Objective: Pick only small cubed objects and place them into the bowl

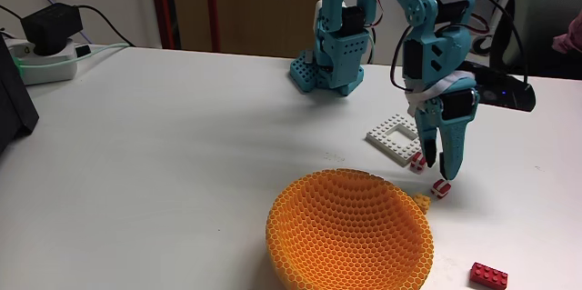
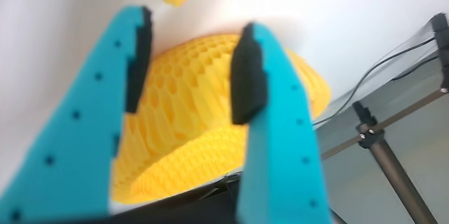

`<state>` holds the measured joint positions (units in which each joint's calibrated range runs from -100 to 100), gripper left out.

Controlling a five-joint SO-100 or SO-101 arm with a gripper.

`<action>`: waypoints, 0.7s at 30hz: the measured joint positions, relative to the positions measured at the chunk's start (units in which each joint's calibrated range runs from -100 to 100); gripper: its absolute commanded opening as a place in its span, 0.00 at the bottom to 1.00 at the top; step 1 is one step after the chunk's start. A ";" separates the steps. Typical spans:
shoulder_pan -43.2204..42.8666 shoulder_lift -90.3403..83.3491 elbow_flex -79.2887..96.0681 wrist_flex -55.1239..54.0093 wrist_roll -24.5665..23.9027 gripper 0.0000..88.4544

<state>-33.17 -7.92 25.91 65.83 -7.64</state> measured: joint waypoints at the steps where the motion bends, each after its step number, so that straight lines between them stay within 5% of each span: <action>1: 0.00 0.98 -0.10 -0.44 0.00 0.26; 21: 5.32 17.31 -4.33 -8.65 1.90 0.19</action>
<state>-27.85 9.39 21.58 57.18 -5.74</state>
